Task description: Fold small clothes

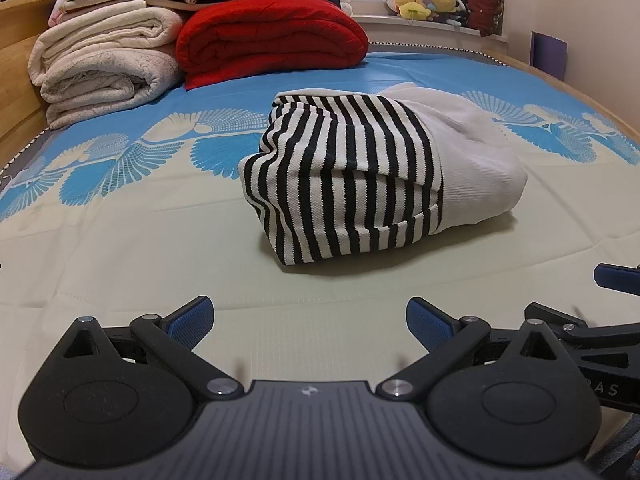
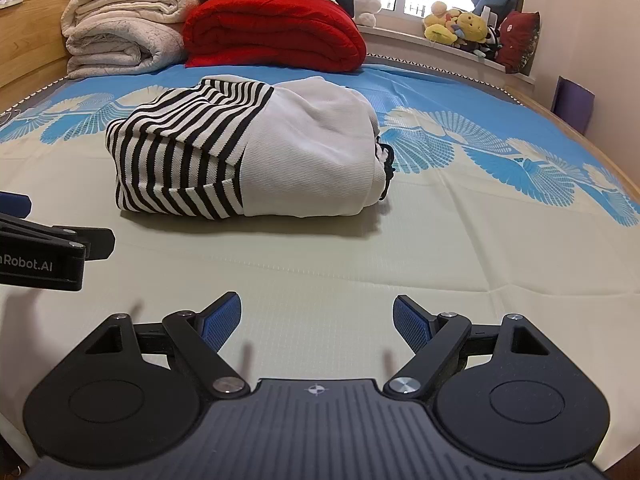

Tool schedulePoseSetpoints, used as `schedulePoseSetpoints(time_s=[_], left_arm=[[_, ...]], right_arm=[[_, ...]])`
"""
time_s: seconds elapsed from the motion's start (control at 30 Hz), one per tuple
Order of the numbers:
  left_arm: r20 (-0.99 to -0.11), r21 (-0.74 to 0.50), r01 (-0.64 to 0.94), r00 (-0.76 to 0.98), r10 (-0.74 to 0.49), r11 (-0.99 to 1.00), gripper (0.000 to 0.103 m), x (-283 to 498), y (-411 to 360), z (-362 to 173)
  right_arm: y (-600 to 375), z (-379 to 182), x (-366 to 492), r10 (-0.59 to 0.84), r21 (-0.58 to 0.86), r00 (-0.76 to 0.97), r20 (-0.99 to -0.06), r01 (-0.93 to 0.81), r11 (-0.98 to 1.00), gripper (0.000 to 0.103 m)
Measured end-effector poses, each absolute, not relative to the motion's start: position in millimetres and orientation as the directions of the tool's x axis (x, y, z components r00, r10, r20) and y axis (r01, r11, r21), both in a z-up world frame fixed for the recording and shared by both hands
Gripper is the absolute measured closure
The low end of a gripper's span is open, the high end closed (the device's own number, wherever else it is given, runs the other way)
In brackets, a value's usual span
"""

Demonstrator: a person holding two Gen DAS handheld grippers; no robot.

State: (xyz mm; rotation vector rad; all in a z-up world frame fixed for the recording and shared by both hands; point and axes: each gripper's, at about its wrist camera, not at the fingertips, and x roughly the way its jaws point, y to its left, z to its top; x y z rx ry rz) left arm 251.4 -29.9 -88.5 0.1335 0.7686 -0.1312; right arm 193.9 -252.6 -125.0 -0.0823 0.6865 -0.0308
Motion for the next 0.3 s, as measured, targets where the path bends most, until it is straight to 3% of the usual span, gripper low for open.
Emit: schedulePoseSetpoints(time_s=[0.3], left_arm=[[-0.692,0.074,0.164,0.719,-0.068,0.984,0.000,249.6,-30.4,-88.2]], right_arm=[[-252.5,-125.5,194.2,-0.044,-0.075,0.768,-0.639,-0.006,0.997,0.019]])
